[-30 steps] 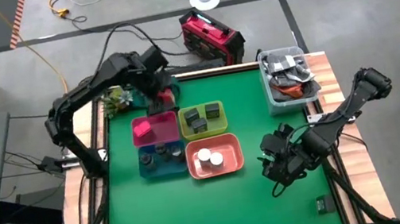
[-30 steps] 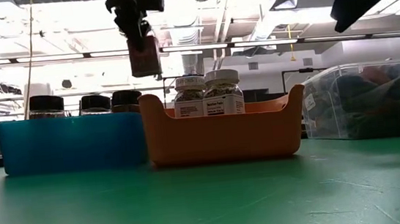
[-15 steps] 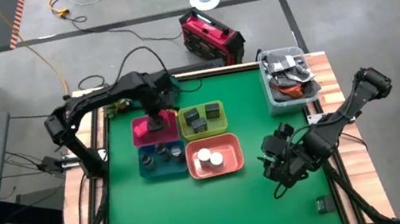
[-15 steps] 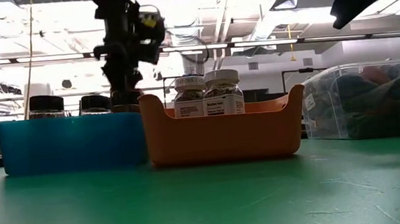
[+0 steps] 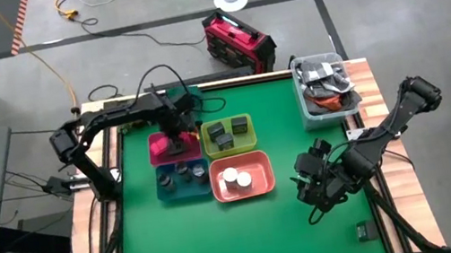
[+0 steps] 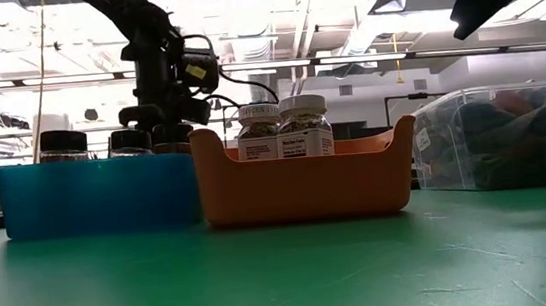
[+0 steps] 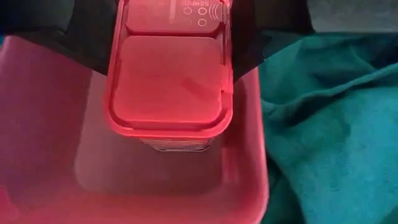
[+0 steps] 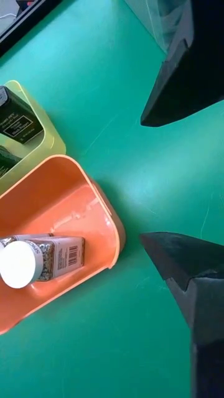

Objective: Sort spices by type
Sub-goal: Put the red seasoning can into the pink bin, then put the black seasoning can into the yellow bin

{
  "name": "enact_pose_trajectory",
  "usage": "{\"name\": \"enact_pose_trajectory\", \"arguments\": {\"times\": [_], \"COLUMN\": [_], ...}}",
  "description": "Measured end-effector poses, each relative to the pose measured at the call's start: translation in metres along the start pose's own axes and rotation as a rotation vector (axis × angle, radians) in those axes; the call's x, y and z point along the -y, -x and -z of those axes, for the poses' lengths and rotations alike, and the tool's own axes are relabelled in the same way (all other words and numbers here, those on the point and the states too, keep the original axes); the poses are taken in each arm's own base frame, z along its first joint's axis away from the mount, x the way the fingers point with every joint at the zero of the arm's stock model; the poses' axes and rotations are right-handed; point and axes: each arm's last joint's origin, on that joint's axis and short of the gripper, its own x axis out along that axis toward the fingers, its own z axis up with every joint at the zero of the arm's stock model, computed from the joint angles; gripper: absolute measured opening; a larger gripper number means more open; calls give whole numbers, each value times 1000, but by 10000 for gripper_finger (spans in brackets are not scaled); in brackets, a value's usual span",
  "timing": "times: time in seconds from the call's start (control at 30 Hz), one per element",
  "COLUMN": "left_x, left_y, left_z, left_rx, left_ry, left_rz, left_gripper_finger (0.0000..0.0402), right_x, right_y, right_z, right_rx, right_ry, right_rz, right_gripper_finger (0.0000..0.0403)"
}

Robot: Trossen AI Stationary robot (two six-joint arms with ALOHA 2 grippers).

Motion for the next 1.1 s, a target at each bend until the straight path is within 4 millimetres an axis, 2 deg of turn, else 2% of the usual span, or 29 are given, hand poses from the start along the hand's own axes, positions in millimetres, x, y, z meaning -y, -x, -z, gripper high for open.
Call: {"name": "enact_pose_trajectory", "arguments": {"times": [0.3,0.47,0.63,0.77,0.87,1.0,1.1], "left_x": [2,2,6,23,40,71,96], "left_y": [11,33,59,91,120,160,174], "left_z": [-6,-17,-28,-30,-28,-20,-9], "left_rx": [7,30,40,167,335,616,749], "left_ry": [-4,-7,-32,-61,-52,-43,-81], "left_rz": [11,-25,-163,-248,-300,-320,-294], "left_gripper_finger": [282,296,294,292,292,292,292], "right_x": [0,5,10,14,17,15,8], "right_y": [0,1,10,13,11,11,10], "right_z": [0,-3,-12,-20,-21,-13,-1], "right_rx": [-1,-39,-82,-257,-370,-503,-598], "right_ry": [4,-2,-11,-54,-121,-162,-137], "right_rz": [1,-14,-31,-123,-157,-146,-97], "right_gripper_finger": [317,317,317,317,317,317,317]}}
